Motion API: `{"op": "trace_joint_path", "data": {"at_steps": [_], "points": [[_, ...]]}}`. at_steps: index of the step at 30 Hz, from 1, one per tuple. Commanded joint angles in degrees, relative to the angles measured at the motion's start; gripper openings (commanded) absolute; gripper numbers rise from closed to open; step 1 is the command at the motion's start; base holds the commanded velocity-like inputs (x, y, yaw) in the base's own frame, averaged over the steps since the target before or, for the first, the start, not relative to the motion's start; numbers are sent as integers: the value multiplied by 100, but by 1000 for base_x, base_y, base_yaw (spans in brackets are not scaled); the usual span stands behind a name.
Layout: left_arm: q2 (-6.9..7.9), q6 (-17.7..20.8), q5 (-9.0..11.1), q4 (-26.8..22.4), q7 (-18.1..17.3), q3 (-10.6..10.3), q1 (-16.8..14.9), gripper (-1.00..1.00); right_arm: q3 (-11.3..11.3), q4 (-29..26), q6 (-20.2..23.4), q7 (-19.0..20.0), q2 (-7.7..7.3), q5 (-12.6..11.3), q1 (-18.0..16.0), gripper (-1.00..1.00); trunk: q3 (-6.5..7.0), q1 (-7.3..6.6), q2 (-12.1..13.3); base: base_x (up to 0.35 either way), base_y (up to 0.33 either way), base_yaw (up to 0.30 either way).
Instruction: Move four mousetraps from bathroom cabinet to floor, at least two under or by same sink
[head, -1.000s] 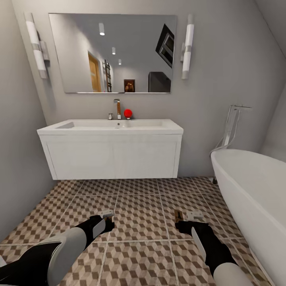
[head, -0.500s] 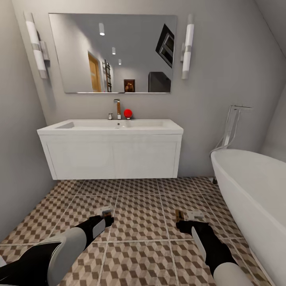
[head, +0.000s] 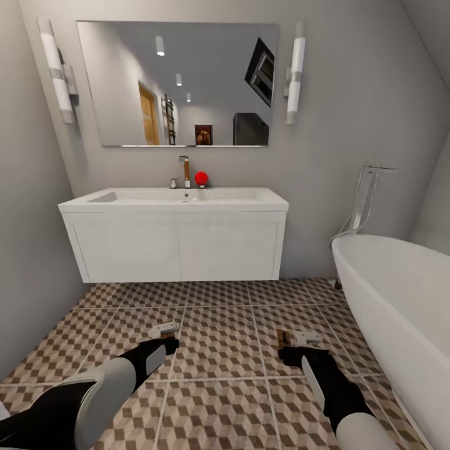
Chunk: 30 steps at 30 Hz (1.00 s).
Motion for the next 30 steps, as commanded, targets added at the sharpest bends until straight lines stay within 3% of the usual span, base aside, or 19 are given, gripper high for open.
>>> {"op": "trace_joint_path", "data": {"at_steps": [1,8,21,25,30], "points": [[-2,18,35,-1,30,21,-4,-100,-17,-8,30,-5,4,10,-2,-100,-6,-1,-3,0,0,0],[7,34,35,2,35,21,-4,-100,-10,-8,33,-5,-26,9,-2,-100,-6,-1,-3,37,0,0],[50,46,35,4,44,22,-4,-100,1,-8,30,-15,-38,16,-2,-100,-6,-1,-3,288,0,0],[51,65,32,0,40,19,3,-100,-16,13,-8,-300,-23,256,-2,-100,-6,-1,-3,323,0,0],[59,69,33,-4,39,19,4,-100,-27,7,-21,-389,-1,372,-2,-100,-6,-1,-3,308,0,0]]}}
